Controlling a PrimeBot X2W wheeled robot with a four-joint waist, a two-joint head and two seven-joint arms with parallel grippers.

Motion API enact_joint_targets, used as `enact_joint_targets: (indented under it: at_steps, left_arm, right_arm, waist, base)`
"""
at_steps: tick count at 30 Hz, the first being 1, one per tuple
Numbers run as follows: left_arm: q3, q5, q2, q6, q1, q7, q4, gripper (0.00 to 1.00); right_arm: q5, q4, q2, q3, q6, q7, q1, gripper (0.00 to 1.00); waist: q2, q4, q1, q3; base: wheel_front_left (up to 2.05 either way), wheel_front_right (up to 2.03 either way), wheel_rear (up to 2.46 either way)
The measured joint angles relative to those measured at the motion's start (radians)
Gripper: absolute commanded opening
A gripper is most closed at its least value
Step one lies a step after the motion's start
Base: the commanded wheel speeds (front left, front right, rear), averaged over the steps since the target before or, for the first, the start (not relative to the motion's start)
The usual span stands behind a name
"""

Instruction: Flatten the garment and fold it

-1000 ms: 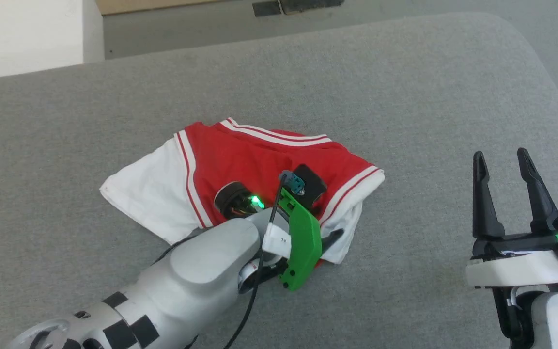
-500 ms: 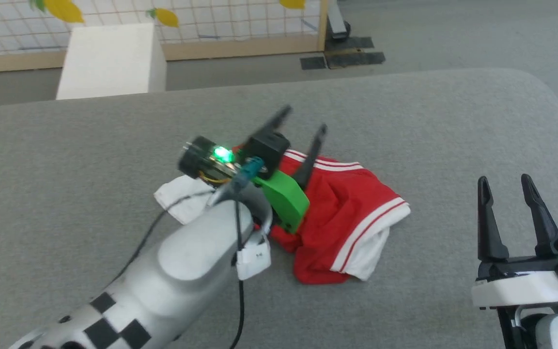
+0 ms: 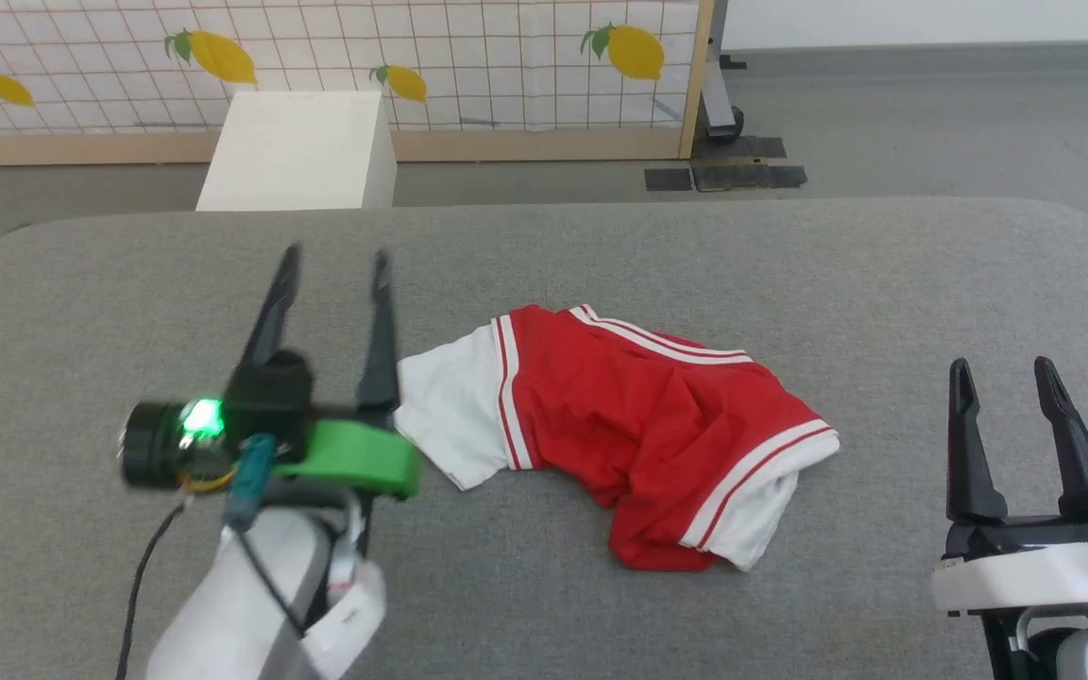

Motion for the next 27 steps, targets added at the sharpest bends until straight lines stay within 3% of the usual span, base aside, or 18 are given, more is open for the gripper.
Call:
enact_joint_targets:
  at_steps: [9,19,27]
  left_arm:
    - [0.239,0.096,-0.085,-0.092,0.235,0.0,-0.021,1.0]
    - [0.348,0.177,-0.164,-0.22,0.342,0.0,-0.003,1.0]
    - [0.4,0.224,-0.206,-0.274,0.352,0.0,0.011,1.0]
  right_arm:
    - [0.03,0.007,0.0,-0.007,0.0,0.0,0.025,1.0]
    - [0.04,0.028,0.0,-0.002,0.0,0.0,0.046,1.0]
    - [0.042,0.043,0.0,0.0,0.0,0.0,0.053,1.0]
  waist:
    - [0.0,0.01,0.0,-0.026]
    - [0.0001,0.022,0.0,-0.035]
    - [0.0001,0.028,0.0,-0.027]
  base:
    - [0.0,0.0,0.0]
    - [0.0,0.0,0.0]
    - [0.0,0.0,0.0]
